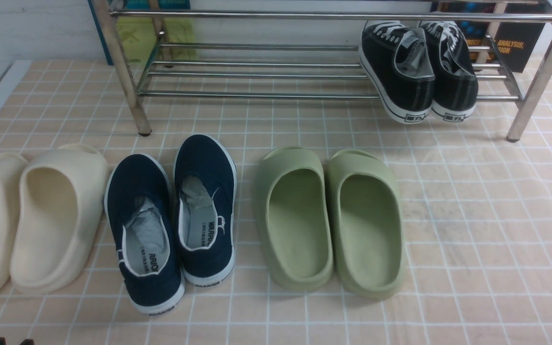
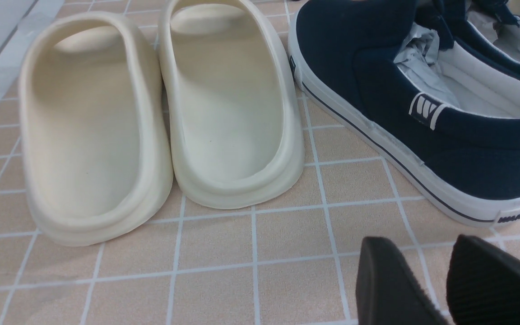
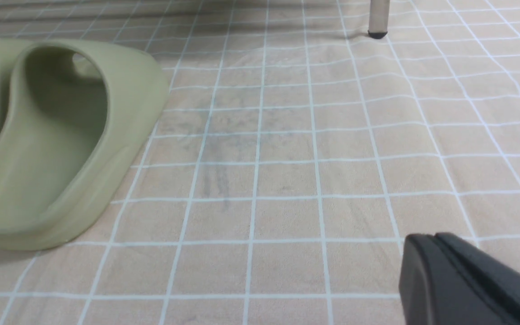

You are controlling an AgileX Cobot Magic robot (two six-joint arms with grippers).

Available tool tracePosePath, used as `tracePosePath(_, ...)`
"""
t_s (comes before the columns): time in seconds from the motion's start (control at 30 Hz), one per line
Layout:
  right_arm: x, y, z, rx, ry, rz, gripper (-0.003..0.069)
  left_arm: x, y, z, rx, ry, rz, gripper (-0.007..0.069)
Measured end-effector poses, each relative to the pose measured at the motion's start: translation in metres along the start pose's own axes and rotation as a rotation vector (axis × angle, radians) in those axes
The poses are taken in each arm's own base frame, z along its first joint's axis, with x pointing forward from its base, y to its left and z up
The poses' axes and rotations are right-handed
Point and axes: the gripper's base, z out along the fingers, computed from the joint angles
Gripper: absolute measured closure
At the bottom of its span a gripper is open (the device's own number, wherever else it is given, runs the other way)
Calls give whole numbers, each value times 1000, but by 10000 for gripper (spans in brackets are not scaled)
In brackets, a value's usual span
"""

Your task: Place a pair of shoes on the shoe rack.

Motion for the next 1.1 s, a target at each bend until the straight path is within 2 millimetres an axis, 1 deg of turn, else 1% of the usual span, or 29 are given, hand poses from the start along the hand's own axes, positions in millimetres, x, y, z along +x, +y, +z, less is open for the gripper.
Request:
tracePosePath(0.23,0,2,0,-22,8,-26,671,0,0,0,0,0,0,384)
tracePosePath(1.1,1,2,0,-23,9,-30,659,0,0,0,0,0,1,384)
